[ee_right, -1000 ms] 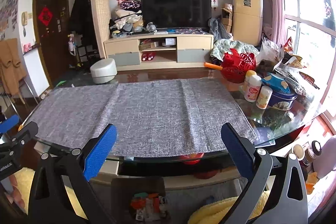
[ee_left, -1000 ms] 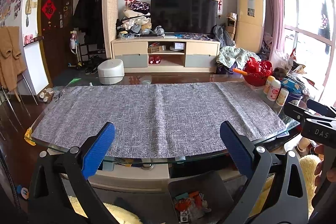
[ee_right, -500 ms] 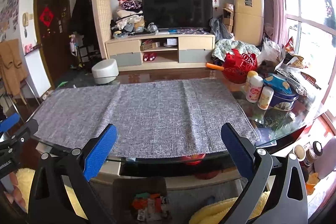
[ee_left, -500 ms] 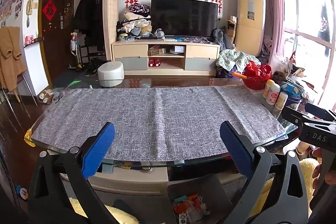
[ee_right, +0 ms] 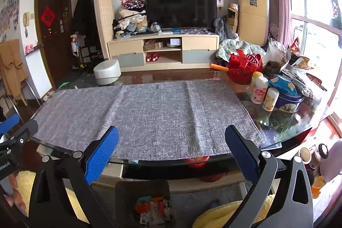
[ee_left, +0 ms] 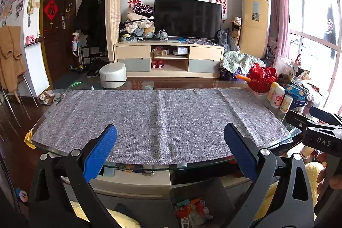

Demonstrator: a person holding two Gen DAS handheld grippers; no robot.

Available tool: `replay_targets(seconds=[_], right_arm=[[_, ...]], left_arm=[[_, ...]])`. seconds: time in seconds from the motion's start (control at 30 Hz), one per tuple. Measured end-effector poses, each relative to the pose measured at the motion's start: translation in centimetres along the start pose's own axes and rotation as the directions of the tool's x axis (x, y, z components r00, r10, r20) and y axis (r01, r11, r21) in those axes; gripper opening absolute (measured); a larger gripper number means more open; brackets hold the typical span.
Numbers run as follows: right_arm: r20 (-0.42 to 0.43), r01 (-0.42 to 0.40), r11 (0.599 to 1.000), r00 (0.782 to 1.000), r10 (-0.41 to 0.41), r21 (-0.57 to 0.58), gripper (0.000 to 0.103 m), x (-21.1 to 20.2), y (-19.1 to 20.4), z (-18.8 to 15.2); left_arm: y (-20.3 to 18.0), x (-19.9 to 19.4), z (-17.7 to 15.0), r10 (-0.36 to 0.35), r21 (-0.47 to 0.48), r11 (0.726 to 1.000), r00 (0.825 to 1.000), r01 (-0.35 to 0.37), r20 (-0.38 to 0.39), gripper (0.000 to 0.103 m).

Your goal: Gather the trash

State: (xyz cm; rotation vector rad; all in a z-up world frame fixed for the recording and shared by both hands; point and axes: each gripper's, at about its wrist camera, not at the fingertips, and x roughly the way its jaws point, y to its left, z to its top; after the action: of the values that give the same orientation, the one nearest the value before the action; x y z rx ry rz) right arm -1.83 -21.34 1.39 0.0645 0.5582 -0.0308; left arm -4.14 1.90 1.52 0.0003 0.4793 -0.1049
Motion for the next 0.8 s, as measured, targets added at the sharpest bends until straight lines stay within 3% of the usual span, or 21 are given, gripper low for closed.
replay_targets(seconds=[0.8], right_arm=[[-0.012, -0.002, 1.000, 1.000, 0.002, 0.005, 0.100, 0.09, -0.01, -0.45]], left_arm=[[0.33, -0.09, -0.13, 0.002, -0.008, 1.000, 1.000, -0.002, 0.002, 0.095]])
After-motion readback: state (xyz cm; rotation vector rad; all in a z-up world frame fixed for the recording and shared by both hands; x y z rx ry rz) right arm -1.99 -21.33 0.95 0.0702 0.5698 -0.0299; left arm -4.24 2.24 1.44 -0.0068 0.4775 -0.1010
